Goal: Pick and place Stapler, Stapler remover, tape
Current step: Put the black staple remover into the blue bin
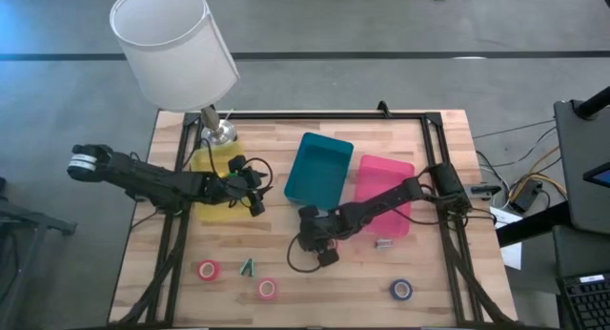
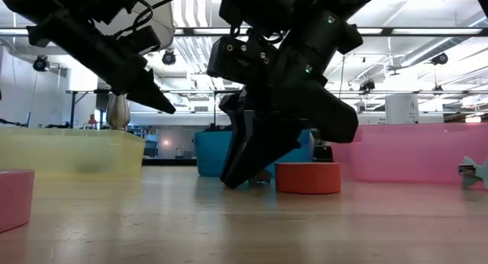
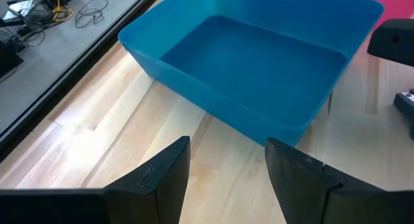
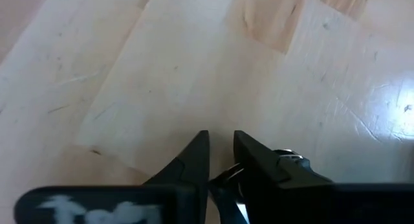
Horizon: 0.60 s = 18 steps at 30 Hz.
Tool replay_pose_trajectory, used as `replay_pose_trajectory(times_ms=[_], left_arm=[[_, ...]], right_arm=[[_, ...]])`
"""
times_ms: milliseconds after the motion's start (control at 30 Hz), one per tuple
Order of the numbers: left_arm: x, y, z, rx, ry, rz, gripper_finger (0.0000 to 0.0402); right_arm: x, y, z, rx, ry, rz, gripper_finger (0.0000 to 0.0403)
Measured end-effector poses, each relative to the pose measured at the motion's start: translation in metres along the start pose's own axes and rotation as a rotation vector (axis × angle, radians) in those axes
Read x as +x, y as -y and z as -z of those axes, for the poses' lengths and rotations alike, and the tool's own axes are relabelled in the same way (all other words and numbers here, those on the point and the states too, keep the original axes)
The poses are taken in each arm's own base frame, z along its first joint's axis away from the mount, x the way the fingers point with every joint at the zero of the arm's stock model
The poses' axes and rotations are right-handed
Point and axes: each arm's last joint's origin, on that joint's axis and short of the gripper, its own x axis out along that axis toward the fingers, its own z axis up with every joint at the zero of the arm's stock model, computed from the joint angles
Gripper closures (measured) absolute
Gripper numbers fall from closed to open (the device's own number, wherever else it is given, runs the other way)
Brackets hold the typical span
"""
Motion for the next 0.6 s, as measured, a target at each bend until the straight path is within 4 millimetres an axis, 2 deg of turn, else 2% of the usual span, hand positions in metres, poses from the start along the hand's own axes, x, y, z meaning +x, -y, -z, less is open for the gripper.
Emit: replay_pose_trajectory(times_ms=[300,600], left_arm=[[0.000,0.000,0.000,0.000,0.000,0.000,0.0197],[0.000,0.000,0.000,0.001,0.000,-0.001,0.0197]], right_arm=[[-0.001,0.001,-0.001,0.003,0.001,0.008,0.0348],[-0.014,0.006,-0.022,-0.018,0.018,0.009,0.0348]])
